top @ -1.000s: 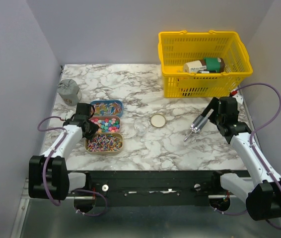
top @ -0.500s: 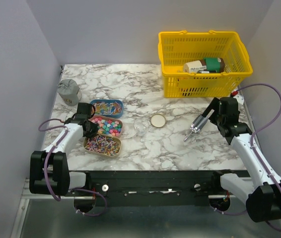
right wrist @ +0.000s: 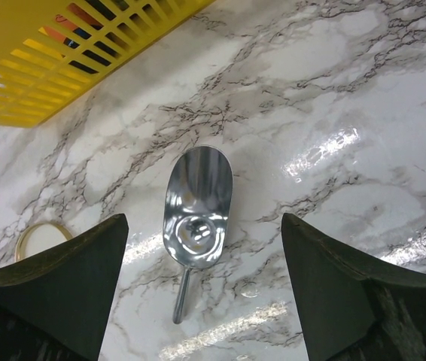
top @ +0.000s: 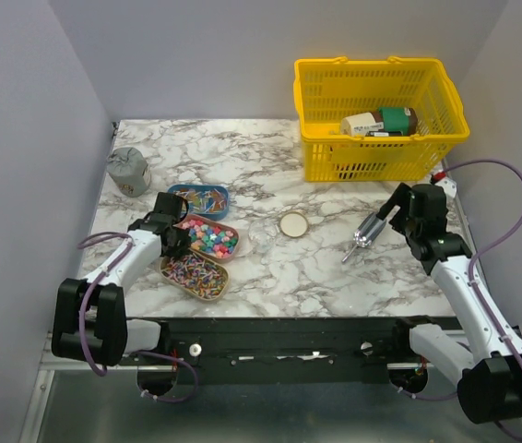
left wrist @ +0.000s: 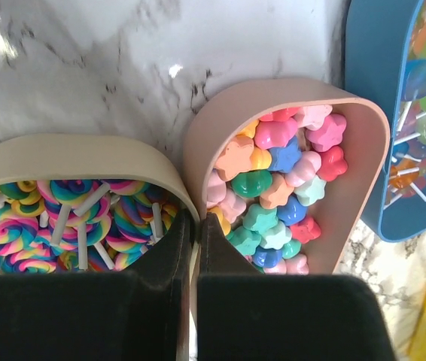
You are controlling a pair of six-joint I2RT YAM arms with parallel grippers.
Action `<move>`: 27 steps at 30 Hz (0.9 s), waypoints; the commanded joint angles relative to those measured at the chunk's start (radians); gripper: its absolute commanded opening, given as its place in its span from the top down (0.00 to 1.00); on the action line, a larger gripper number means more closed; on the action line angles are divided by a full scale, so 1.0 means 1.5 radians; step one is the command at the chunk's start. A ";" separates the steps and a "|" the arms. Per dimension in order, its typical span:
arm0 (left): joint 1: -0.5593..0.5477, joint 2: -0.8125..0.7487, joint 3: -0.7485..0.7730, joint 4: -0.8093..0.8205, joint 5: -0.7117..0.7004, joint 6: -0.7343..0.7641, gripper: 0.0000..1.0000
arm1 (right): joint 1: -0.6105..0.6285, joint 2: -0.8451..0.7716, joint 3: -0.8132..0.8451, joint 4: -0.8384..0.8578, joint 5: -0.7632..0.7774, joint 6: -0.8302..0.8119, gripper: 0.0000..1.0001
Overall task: Pack the candies
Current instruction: Move the storage box to the center of the board.
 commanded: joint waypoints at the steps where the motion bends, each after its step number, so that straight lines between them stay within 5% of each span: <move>1: -0.043 -0.001 -0.011 -0.048 -0.003 -0.180 1.00 | -0.004 -0.019 -0.012 -0.025 -0.022 0.000 0.10; 8: -0.113 0.014 0.008 -0.059 -0.050 -0.328 1.00 | -0.003 -0.036 -0.026 -0.030 -0.046 0.009 0.12; 17: -0.190 0.061 0.082 -0.091 -0.090 -0.345 1.00 | -0.003 -0.060 -0.039 -0.050 -0.019 0.028 0.13; 23: -0.191 0.042 0.103 -0.109 -0.134 -0.316 0.54 | -0.004 -0.061 -0.026 -0.059 -0.009 0.031 0.13; 27: -0.191 0.038 0.126 -0.121 -0.159 -0.275 0.42 | -0.004 -0.054 -0.015 -0.063 -0.009 0.034 0.13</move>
